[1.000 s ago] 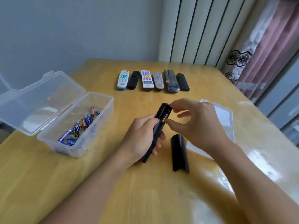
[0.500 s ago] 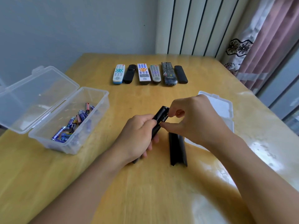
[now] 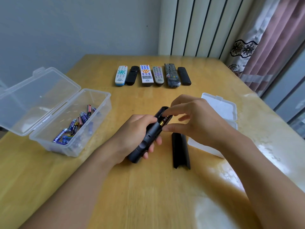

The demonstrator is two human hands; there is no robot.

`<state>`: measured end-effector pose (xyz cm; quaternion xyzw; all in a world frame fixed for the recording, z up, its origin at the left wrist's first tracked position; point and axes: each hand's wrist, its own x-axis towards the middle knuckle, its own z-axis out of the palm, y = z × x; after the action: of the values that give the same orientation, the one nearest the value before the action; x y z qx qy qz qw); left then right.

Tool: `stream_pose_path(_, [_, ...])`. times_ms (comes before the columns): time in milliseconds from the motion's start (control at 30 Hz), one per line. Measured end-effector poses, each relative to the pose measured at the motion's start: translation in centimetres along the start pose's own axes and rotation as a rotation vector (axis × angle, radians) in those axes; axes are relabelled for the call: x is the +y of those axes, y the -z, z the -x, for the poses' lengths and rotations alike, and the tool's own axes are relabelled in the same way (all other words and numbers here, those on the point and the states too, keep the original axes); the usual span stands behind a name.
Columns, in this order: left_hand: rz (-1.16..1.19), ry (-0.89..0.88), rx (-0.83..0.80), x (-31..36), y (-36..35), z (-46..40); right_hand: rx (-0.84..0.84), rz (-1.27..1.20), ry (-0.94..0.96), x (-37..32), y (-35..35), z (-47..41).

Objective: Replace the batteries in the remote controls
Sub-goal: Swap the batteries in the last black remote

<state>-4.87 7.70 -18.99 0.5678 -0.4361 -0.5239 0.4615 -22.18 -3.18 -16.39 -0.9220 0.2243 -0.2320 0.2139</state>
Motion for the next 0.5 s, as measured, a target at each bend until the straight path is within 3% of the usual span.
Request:
stream_pose_path(233, [-0.107,-0.052,-0.197,0.4,0.5,0.5,-0.013,-0.430,-0.160,-0.5,0.1,-0.1])
stream_pose_path(500, [-0.232,-0.142,-0.227,0.2,0.8,0.6,-0.077,-0.660,-0.247,-0.4,0.9,-0.1])
